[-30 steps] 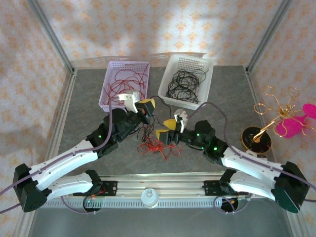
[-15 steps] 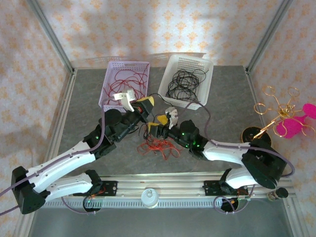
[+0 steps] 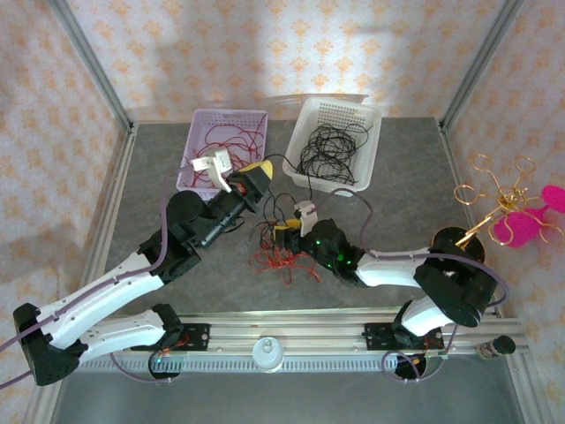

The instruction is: Untangle the cables

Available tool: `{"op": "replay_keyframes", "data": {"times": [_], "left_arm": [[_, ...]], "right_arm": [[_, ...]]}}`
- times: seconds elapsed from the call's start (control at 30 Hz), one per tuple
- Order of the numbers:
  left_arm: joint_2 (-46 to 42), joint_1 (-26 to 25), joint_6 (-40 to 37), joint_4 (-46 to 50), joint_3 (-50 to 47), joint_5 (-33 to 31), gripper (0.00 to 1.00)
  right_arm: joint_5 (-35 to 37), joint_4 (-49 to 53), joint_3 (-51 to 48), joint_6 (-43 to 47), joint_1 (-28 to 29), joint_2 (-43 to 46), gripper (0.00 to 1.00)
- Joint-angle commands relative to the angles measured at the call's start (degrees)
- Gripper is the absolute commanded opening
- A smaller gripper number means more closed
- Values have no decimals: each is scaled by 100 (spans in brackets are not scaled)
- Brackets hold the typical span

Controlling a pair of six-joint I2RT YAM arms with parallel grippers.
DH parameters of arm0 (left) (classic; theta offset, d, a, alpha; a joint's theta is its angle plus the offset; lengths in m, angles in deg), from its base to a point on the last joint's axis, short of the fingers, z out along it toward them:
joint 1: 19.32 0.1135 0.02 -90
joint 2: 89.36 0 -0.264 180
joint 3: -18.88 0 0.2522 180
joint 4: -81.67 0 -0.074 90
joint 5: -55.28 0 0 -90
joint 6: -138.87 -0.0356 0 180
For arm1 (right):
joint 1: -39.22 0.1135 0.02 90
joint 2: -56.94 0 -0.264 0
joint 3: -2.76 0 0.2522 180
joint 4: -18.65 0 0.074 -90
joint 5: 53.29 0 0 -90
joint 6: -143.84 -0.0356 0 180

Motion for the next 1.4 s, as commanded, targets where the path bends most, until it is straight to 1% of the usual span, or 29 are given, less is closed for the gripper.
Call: {"op": "replay_keyframes", "data": {"times": [0.0,0.27,0.6,0.8,0.9,1.03,1.13,1.23,1.37], "left_arm": [[-194,-40,43,-396,399,184,0],[-193,-39,36,-255,725,278,0],[-236,-40,-101,164,1102,143,0],[-229,-40,-352,214,1194,64,0],[-204,-41,-416,381,1223,-51,0],[-117,-46,-492,709,1277,-150,0],[-97,-39,-523,868,1285,-221,0],[-38,-44,-558,1025,1416,-68,0],[219,-40,-729,1643,1923,312,0]], "right_arm": [[452,369,-279,134,13,-107,43],[546,322,-409,222,13,-480,43],[665,169,-811,609,13,-614,45],[839,133,-789,616,13,-639,46],[808,226,-750,720,13,-241,50],[748,717,-636,892,17,855,56],[660,1269,-413,1060,4,1605,63],[503,1742,-164,1092,-83,2271,69],[-180,2129,167,1186,-438,2927,75]]}}
